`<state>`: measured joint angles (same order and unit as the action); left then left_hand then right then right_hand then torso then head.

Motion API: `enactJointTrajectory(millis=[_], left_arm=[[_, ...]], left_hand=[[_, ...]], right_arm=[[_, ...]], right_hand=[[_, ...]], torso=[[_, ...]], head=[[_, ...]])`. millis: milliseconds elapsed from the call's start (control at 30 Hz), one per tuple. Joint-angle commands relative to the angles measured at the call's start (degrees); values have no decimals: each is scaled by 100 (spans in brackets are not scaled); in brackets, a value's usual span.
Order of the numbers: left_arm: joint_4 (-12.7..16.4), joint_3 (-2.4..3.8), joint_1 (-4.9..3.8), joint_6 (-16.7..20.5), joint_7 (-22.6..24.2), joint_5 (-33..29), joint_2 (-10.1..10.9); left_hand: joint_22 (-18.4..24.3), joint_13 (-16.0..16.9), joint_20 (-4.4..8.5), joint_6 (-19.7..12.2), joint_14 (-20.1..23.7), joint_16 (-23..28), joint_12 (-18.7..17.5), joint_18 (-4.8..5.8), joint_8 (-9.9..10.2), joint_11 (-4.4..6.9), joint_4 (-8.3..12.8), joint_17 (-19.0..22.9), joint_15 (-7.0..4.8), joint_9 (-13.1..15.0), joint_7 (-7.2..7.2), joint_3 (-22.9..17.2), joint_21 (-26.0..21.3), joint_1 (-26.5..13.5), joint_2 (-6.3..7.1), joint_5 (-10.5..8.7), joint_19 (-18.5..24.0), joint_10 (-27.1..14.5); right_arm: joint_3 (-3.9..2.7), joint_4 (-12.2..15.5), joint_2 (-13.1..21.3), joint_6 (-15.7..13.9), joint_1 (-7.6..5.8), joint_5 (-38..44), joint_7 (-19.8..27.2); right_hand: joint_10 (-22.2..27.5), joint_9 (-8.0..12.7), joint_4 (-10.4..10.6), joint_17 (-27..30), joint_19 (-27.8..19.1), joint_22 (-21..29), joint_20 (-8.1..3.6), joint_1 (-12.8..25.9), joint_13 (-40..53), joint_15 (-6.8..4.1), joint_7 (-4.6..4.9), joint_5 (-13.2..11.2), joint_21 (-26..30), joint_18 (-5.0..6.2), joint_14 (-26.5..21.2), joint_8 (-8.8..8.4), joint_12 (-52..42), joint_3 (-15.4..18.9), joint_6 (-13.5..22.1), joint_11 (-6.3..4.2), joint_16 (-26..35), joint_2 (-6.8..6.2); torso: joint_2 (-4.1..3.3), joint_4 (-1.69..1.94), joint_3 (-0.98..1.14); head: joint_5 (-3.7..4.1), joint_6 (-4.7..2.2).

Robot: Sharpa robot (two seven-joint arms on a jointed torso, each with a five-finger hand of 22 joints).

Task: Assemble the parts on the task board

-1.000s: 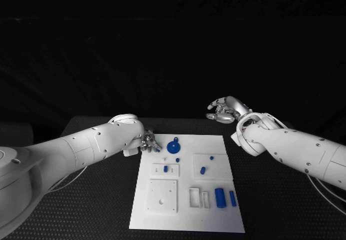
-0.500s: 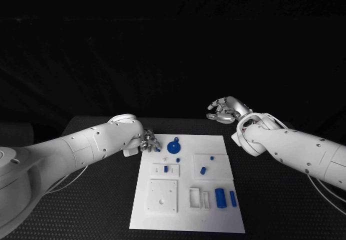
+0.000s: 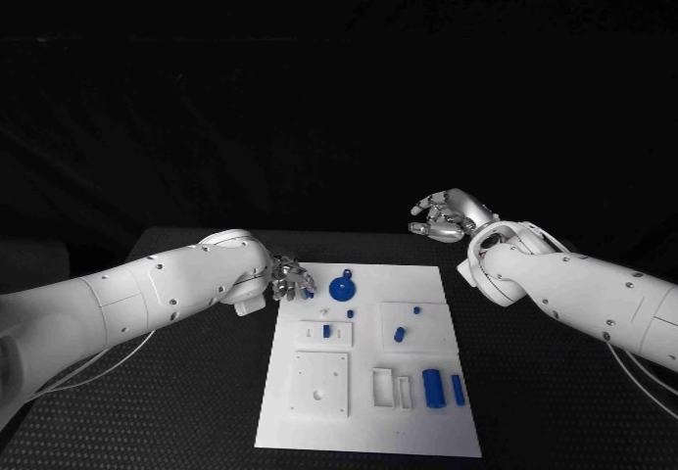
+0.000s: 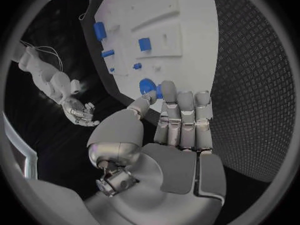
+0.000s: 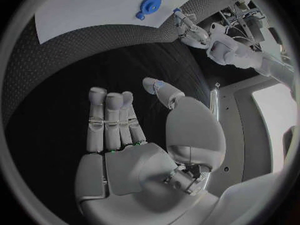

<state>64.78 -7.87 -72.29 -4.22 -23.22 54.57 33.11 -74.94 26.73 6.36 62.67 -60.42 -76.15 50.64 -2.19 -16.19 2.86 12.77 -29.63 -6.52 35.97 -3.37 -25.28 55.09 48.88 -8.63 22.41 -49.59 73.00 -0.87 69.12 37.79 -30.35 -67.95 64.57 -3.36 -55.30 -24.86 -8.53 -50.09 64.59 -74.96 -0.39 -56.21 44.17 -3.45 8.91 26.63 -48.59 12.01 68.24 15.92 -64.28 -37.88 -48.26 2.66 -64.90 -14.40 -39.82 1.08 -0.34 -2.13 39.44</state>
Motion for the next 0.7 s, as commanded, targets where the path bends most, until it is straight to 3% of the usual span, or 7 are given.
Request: enactJointTrajectory(millis=[33, 233, 300, 367, 400, 533, 700], left_arm=[[257, -2, -7, 592, 81, -139, 112], [809, -66, -1, 1056, 96, 158, 383], [1111, -219, 0, 1287, 103, 449, 546], [1265, -286, 2, 1413, 94, 641, 628], [1354, -364, 2, 1501, 77, 725, 677], [1627, -561, 4, 1681, 48, 868, 838], [1815, -594, 43, 1779, 28, 1058, 927]], left_hand=[[-101, -10, 612, 57, -141, -26, -37, 18, -18, 11, 291, 8, -74, 8, 9, -302, 24, -74, 13, 76, -59, 71], [-99, -16, 641, 147, -262, -33, -61, -8, -34, 52, 347, 19, -111, 25, 47, -380, 66, -95, 76, 192, -168, 198], [-99, -12, 656, 193, -322, -41, -64, -20, -44, 72, 350, 19, -133, 34, 67, -401, 90, -96, 112, 260, -223, 257], [-99, -8, 667, 227, -363, -44, -67, -27, -51, 88, 354, 20, -149, 40, 82, -416, 105, -93, 144, 340, -258, 298], [-99, -6, 670, 237, -376, -45, -69, -29, -52, 92, 352, 21, -153, 42, 86, -421, 109, -94, 152, 367, -269, 312], [-101, 10, 697, 326, -485, -71, -60, -46, -74, 131, 350, 11, -187, 58, 126, -436, 155, -81, 224, 529, -360, 422], [-103, 29, 719, 393, -565, -87, -54, -60, -84, 161, 353, 2, -216, 66, 153, -443, 196, -76, 267, 671, -428, 502]], right_arm=[[-2, 13, 11, 60, 0, 12, 22], [-2, 39, 28, 56, 0, 8, 21], [-2, 49, 40, 60, 0, 8, 18], [-2, 54, 48, 62, 0, 8, 17], [-2, 54, 53, 60, 0, 8, 17], [-2, 51, 61, 59, 0, 7, 16], [-2, 43, 52, 64, 0, 6, 18]], right_hand=[[56, -9, 1, 7, 27, -101, 11, -1, -9, -15, 26, 21, 19, 299, -44, 21, -20, 22, 0, 1, -28, 59], [56, -9, 11, 10, 29, -101, 12, 12, -14, -15, 27, 29, 20, 299, -45, 21, -23, 27, -1, 2, -29, 61], [56, -9, 17, 11, 29, -101, 13, 19, -16, -15, 27, 34, 20, 299, -45, 22, -24, 29, -1, 2, -30, 63], [57, -9, 20, 12, 29, -101, 13, 21, -17, -15, 27, 36, 21, 299, -45, 22, -25, 29, -1, 2, -30, 65], [57, -9, 21, 12, 29, -101, 14, 22, -18, -15, 27, 37, 21, 299, -45, 22, -25, 29, -1, 2, -30, 65], [57, -9, 22, 13, 29, -101, 14, 23, -19, -15, 27, 42, 21, 299, -45, 22, -26, 28, -1, 2, -31, 66], [58, -9, 25, 14, 30, -101, 13, 24, -22, -15, 26, 53, 22, 299, -46, 22, -28, 27, -1, 2, -31, 67]], torso=[[11, 8, 2], [7, 7, 4], [0, 2, 2], [-1, 1, 2], [1, 3, 2], [11, 12, 6], [7, 9, 0]], head=[[-1, 12], [-18, 5], [-27, 4], [-25, 12], [-31, 19], [-44, 36], [-60, 46]])
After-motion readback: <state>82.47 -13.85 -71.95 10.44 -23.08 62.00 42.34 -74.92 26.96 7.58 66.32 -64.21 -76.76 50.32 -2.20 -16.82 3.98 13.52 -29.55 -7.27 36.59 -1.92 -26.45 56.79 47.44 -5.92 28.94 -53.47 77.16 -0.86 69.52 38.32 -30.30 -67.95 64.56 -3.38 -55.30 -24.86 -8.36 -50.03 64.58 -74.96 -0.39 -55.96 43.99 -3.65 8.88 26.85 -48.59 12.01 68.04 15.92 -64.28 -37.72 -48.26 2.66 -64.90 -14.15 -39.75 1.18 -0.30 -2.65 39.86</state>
